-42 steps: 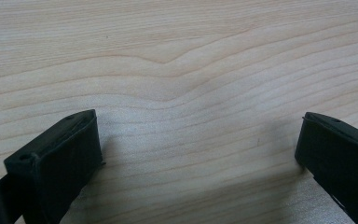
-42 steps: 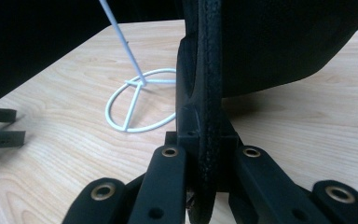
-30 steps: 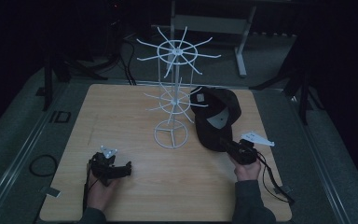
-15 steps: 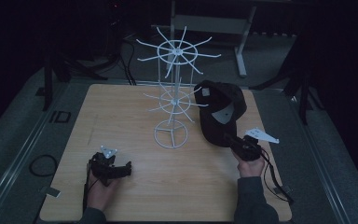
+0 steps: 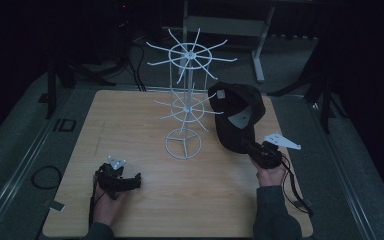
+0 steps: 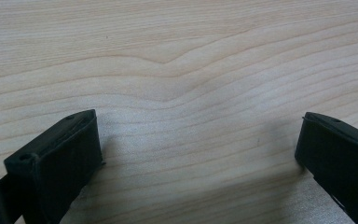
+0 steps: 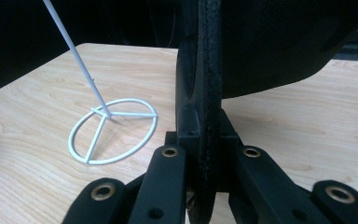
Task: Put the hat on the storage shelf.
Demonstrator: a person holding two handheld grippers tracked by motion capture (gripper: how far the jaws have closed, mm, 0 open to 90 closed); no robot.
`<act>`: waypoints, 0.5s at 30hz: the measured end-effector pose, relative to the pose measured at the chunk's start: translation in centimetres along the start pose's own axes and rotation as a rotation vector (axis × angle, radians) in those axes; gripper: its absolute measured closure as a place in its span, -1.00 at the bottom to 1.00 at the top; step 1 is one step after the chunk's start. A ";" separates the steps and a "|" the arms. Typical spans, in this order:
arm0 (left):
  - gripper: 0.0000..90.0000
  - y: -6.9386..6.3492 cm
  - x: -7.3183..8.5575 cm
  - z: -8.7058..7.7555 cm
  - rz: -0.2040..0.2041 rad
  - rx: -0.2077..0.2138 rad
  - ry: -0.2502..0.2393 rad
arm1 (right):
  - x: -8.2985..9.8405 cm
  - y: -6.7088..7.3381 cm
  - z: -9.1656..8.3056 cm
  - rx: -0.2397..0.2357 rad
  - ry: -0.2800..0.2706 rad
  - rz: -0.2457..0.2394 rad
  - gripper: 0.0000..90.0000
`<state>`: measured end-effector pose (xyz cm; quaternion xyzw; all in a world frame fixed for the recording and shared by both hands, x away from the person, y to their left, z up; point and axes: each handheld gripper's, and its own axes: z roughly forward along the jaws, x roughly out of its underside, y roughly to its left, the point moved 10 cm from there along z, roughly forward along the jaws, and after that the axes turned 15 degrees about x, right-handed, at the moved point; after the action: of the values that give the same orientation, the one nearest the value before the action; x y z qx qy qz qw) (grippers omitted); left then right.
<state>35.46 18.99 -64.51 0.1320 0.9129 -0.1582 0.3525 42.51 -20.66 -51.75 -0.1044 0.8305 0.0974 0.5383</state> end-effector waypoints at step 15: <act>-1.00 0.0 0.0 0.0 0.000 0.000 0.000 | -1.3 -0.2 -0.2 0.005 -0.019 -0.044 0.92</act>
<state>35.46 18.99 -64.51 0.1319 0.9129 -0.1585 0.3522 42.93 -20.80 -50.50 -0.1205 0.8231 0.0847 0.5485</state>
